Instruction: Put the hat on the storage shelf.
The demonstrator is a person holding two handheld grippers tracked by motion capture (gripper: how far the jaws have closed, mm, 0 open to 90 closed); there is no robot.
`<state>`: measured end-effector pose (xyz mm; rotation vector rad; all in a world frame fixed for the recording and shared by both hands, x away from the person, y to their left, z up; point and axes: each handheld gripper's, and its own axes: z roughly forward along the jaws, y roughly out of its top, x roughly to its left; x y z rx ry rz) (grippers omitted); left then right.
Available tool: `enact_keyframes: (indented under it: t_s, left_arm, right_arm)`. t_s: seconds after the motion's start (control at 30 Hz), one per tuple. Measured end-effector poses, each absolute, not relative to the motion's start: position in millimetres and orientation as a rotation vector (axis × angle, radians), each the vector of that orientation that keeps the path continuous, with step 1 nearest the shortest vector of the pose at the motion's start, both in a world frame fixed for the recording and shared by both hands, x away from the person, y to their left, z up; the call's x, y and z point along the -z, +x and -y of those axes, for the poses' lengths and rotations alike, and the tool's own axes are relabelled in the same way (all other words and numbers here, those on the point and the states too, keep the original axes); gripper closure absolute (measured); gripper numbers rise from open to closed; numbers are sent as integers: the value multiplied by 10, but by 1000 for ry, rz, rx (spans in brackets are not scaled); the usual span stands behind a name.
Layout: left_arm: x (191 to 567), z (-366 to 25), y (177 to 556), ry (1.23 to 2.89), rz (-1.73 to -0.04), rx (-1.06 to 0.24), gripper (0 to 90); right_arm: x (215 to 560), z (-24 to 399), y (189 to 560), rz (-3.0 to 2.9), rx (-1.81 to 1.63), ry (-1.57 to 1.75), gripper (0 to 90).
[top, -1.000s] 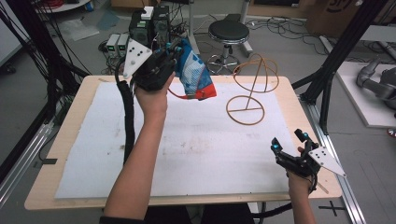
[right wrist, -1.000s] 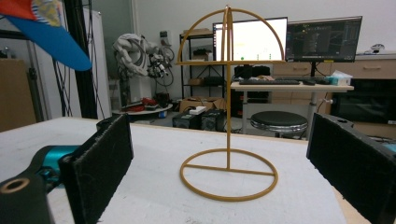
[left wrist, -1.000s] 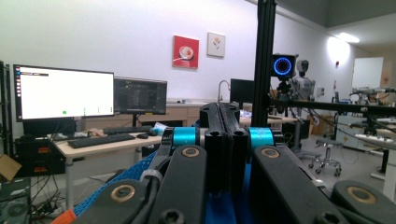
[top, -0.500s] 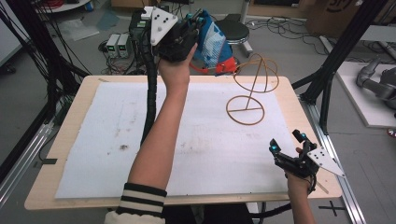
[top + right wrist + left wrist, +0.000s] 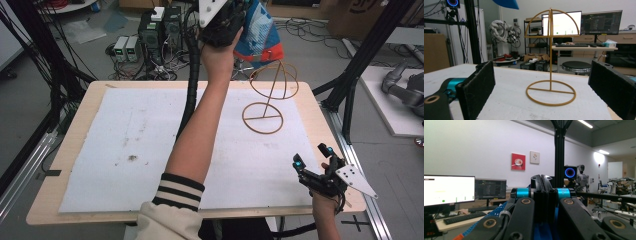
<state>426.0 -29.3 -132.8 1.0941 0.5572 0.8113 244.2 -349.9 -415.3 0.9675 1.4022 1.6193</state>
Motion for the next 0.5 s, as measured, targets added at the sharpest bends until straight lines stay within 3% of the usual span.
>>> enact_keyframes:
  t_s: [0.5]
  left_arm:
    - [1319, 787, 4628, 1082, -557, -742, 889]
  right_arm:
    - [4106, 3550, 2340, -1384, -1636, 958, 69]
